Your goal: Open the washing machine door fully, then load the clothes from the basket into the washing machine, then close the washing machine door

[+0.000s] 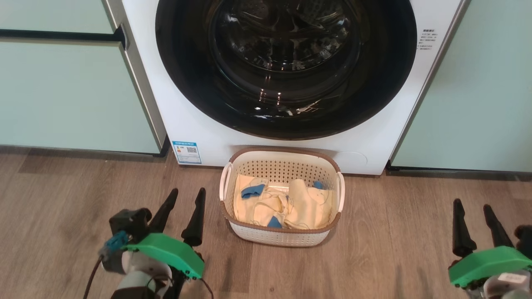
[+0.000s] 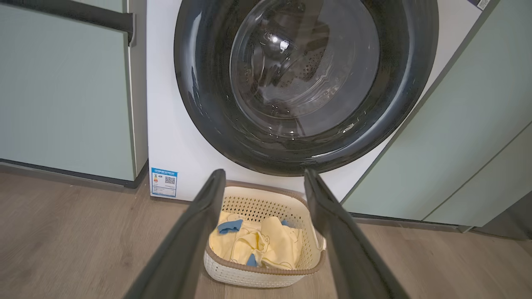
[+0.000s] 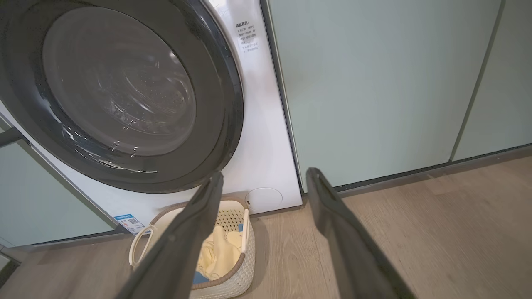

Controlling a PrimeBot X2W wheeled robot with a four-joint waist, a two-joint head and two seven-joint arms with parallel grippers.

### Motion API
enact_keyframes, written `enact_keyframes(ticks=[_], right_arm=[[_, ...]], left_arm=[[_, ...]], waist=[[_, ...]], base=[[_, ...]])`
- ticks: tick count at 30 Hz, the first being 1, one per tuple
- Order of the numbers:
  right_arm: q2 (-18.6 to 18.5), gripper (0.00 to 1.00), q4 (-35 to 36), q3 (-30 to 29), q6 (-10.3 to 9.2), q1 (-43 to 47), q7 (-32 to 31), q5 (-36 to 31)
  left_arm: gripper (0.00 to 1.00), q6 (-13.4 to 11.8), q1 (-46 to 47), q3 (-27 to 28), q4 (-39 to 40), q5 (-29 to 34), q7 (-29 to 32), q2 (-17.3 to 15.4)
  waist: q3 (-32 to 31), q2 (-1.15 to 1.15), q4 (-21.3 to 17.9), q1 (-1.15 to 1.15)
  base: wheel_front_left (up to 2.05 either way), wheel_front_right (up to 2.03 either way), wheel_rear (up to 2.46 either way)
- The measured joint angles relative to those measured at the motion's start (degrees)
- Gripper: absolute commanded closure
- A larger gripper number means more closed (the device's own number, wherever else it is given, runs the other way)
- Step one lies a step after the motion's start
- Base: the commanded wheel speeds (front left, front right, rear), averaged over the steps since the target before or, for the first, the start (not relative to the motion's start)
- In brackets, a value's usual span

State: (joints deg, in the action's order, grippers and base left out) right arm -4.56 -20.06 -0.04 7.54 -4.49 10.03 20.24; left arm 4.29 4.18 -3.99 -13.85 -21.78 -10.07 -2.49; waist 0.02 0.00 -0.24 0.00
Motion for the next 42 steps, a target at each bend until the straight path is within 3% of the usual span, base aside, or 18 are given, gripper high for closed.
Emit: enact_keyframes(ticks=[26,42], right_arm=[[-0.08,0.00,-0.99,0.57,0.01,-2.05,4.19,-17.34],[0.07,0.00,-0.97,-0.03,0.01,-2.05,4.20,-17.37]], left_arm=[[0.00,-1.47,3.11,-0.75,-3.65,15.15,-4.41,0.03],[0.00,-1.97,3.15,-0.77,-5.48,14.12,-4.41,0.05]], waist=[[0.28,0.00,-0.62,0.00],[0.23,0.00,-0.68,0.00]], base=[[0.00,0.00,0.00],[0.00,0.00,0.00]])
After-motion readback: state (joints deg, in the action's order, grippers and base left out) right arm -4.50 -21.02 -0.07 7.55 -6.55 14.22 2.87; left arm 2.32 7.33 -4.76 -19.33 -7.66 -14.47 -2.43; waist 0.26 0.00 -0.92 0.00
